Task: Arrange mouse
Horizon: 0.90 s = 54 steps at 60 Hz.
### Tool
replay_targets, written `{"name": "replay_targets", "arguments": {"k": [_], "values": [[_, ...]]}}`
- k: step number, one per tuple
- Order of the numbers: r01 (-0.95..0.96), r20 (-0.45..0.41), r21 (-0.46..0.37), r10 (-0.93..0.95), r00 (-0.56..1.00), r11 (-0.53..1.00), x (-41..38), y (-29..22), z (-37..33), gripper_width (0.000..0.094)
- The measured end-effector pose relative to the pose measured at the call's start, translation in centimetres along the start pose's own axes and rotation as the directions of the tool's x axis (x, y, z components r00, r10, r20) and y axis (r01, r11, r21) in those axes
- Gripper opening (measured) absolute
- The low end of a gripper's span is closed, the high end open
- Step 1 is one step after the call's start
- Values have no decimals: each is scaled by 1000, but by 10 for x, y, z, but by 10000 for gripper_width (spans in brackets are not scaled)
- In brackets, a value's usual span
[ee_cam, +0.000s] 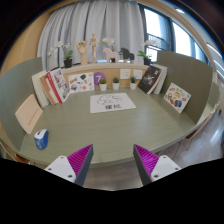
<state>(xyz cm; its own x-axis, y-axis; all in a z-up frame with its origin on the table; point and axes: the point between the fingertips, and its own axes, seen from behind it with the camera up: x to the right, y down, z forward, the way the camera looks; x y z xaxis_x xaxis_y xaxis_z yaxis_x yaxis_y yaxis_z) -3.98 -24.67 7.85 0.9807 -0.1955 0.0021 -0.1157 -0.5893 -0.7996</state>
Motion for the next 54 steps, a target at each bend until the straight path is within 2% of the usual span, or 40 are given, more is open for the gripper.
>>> {"name": "replay_targets", "arguments": {"k": [16, 30, 35, 46, 50, 54], "values": [[100, 228, -103, -74, 971, 990, -185, 70, 10, 804], [189, 337, -123, -138, 931, 974, -299, 79, 41, 812], [208, 342, -119, -156, 927, 971, -323, 72, 57, 814], [207, 298, -130, -161, 941, 970, -342, 47, 93, 799], [205, 270, -137, -163, 949, 969, -340, 41, 103, 736], [219, 246, -154, -178, 953, 963, -336, 38, 110, 598]]}}
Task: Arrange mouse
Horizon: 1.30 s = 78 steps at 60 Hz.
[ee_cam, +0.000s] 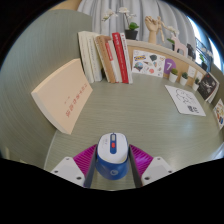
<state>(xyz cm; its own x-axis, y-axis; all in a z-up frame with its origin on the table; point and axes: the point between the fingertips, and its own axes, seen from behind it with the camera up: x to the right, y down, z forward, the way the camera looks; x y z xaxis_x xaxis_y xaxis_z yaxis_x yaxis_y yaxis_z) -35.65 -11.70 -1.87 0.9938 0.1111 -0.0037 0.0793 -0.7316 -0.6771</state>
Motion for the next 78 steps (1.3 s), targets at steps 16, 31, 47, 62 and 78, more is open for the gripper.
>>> {"name": "replay_targets", "arguments": {"k": [16, 31, 47, 62, 78], "values": [[0, 0, -70, 0, 1000, 998, 0, 1, 3, 400], [59, -25, -121, -62, 998, 991, 22, -32, -13, 356], [11, -142, 155, 11, 990, 988, 152, -207, -73, 356], [11, -237, 187, 34, 971, 982, 323, -278, -35, 356], [-84, -158, 16, 86, 984, 996, 408, -217, 85, 356]]}}
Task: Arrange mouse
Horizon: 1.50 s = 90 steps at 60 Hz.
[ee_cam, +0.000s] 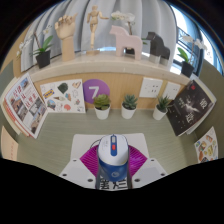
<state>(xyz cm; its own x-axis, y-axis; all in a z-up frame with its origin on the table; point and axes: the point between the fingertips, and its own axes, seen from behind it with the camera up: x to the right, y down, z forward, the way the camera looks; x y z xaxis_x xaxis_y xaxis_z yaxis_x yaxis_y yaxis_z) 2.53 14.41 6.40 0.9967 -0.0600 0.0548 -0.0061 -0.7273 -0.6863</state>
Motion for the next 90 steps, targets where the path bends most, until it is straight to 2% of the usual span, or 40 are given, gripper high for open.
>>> {"name": "replay_targets", "arguments": {"k": [10, 14, 16, 33, 35, 37, 40, 55, 70, 90], "values": [[35, 53, -101, -30, 998, 994, 0, 43, 42, 355], [38, 70, -132, -29, 997, 991, -2, 58, 50, 388], [29, 72, -98, -22, 997, 995, -2, 53, 51, 394], [-8, 76, -87, 14, 997, 996, -2, 57, 53, 542], [-10, 75, -97, 17, 997, 995, -2, 58, 52, 599], [-7, 77, -119, 17, 997, 993, -3, 62, 49, 746], [3, 69, -137, 6, 998, 991, -3, 64, 41, 869], [43, 20, -8, -43, 999, 999, -19, 29, -79, 865], [-7, 32, 165, 2, 999, 986, -59, 20, -216, 861], [-38, 6, 223, 37, 999, 974, -77, 70, -307, 863]]}}
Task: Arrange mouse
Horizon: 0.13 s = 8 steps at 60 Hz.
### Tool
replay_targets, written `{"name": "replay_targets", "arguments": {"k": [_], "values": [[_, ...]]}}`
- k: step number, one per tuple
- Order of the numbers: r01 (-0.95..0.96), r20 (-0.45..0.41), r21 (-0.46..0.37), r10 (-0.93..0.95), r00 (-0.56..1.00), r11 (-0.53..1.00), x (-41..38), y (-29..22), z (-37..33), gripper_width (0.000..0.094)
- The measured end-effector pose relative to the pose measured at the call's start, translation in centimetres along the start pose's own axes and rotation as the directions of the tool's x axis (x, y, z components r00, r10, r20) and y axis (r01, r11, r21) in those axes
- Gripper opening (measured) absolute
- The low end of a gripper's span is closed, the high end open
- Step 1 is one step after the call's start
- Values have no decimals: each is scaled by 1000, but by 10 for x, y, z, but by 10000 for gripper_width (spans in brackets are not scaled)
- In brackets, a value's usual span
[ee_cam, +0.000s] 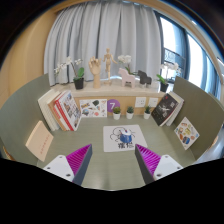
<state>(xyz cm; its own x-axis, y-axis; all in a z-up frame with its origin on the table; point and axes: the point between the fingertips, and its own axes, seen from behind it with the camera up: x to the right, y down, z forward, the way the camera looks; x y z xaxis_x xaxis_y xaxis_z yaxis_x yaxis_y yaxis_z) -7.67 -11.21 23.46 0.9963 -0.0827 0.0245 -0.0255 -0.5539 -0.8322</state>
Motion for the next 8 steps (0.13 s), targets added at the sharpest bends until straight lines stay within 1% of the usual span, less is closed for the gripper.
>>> {"name": "replay_targets", "arguments": {"k": [8], "values": [[-3, -7, 6, 3, 1000, 1000, 0, 11, -17, 862]]}}
